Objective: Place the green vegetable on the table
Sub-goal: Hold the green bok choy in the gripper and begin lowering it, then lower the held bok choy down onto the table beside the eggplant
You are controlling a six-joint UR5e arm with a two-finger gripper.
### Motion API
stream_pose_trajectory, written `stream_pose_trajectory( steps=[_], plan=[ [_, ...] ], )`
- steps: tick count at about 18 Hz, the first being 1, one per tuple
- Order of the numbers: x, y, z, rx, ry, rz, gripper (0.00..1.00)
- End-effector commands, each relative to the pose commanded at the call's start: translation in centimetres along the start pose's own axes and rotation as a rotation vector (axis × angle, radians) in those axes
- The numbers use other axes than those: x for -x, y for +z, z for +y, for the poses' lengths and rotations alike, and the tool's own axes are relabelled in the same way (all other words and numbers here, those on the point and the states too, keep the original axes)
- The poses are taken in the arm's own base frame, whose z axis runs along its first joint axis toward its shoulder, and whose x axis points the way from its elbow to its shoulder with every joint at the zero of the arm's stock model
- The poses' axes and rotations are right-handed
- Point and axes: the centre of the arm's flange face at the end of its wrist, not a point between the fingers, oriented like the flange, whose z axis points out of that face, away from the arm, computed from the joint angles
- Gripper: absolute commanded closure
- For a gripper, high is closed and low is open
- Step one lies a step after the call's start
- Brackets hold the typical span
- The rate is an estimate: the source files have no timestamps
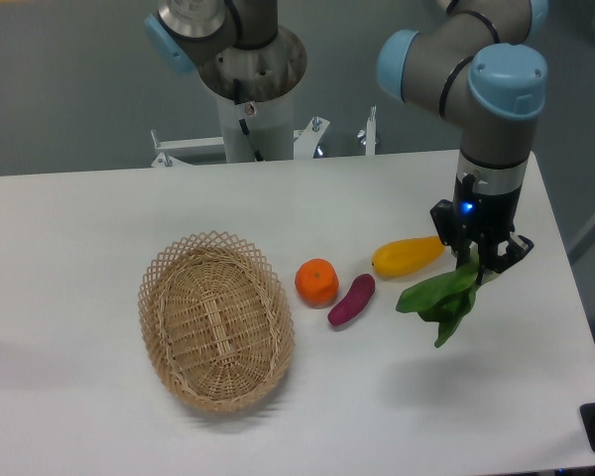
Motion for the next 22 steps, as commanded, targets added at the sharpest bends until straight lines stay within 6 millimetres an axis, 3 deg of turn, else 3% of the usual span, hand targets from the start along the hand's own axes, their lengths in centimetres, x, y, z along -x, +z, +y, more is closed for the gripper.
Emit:
stream_pose_trajectory(
  steps=[14, 19, 22],
  plan=[
    [-0.1, 1.5, -0.5, 0.001, -0.007, 0.004, 0.64],
    [0.1, 5.1, -0.5, 0.000, -0.014, 0.011, 0.64],
    [0.3, 8.3, -2.3, -0.012, -0.058, -0.028, 0.64]
  ],
)
